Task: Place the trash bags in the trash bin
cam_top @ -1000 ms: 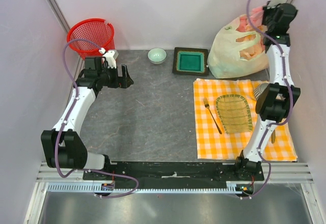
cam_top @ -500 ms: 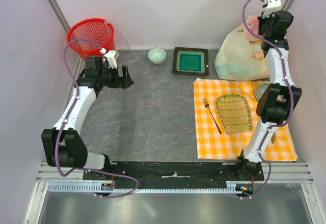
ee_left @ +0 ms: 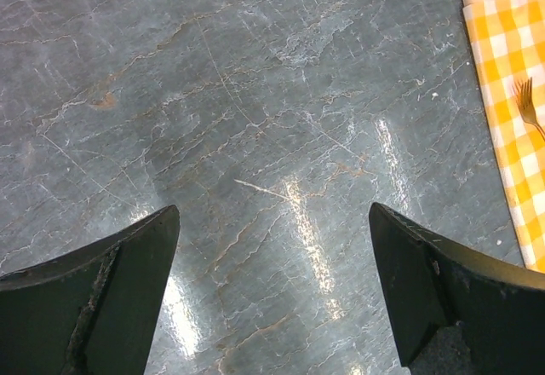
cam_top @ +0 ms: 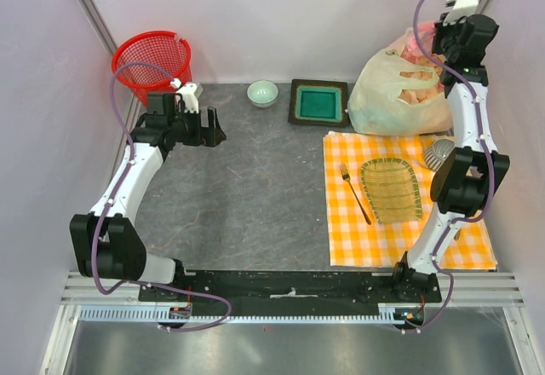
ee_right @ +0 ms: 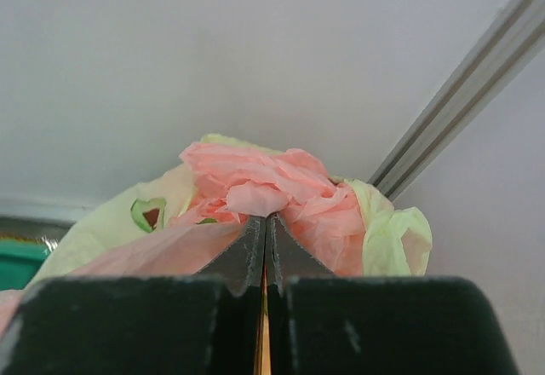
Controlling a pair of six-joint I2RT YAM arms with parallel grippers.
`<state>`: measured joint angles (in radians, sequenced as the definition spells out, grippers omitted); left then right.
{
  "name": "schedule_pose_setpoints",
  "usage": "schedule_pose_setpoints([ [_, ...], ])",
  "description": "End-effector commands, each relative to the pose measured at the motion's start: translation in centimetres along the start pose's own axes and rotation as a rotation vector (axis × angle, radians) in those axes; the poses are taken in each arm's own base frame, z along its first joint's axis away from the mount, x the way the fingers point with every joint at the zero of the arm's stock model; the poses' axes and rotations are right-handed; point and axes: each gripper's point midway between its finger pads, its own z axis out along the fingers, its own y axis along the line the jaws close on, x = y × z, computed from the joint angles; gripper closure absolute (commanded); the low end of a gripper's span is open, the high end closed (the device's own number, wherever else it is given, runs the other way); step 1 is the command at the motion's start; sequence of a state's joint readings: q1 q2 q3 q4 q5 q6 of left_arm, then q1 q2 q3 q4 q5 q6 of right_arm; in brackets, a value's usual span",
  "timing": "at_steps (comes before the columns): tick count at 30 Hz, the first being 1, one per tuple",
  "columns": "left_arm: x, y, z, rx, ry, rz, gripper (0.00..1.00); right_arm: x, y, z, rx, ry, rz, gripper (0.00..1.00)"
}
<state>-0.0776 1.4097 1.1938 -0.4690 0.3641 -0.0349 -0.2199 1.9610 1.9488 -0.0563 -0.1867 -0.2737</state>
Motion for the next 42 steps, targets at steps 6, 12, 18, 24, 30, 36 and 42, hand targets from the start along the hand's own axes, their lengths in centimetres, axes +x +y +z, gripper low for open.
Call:
schedule_pose_setpoints([
  [6, -2.2, -0.4, -0.3, 0.004, -0.056, 0.055, 0.01, -13.9, -8.7, -4.5, 0.104, -0.422, 0.387, 1.00],
  [12, -1.8, -0.7, -0.3, 0.013, -0.042, 0.060, 0.01, -14.7, -7.7, -5.2, 0.033, -0.466, 0.453, 1.00],
  [18, -1.7, -1.1, 0.0, 0.023, -0.033, 0.064, 0.01, -10.1, -6.1, -3.4, -0.004, -0.323, 0.449, 1.00],
  [24, -2.0, -1.4, -0.2, 0.031, -0.042, 0.070, 0.01, -14.9, -5.3, -6.3, -0.057, -0.450, 0.463, 1.00],
  [30, -2.9, -0.4, -1.4, 0.022, -0.050, -0.010, 0.01, -21.6, -3.2, -10.8, -0.112, -0.597, 0.426, 1.00],
  [36, -6.5, -0.7, -4.9, 0.107, -0.172, -0.005, 0.01, -24.9, 5.7, -14.2, -0.383, -0.592, 0.420, 1.00],
  [42, -6.4, -2.2, -7.3, 0.184, -0.188, 0.032, 0.01, -19.8, 21.9, -16.6, -0.723, -0.406, 0.321, 1.00],
])
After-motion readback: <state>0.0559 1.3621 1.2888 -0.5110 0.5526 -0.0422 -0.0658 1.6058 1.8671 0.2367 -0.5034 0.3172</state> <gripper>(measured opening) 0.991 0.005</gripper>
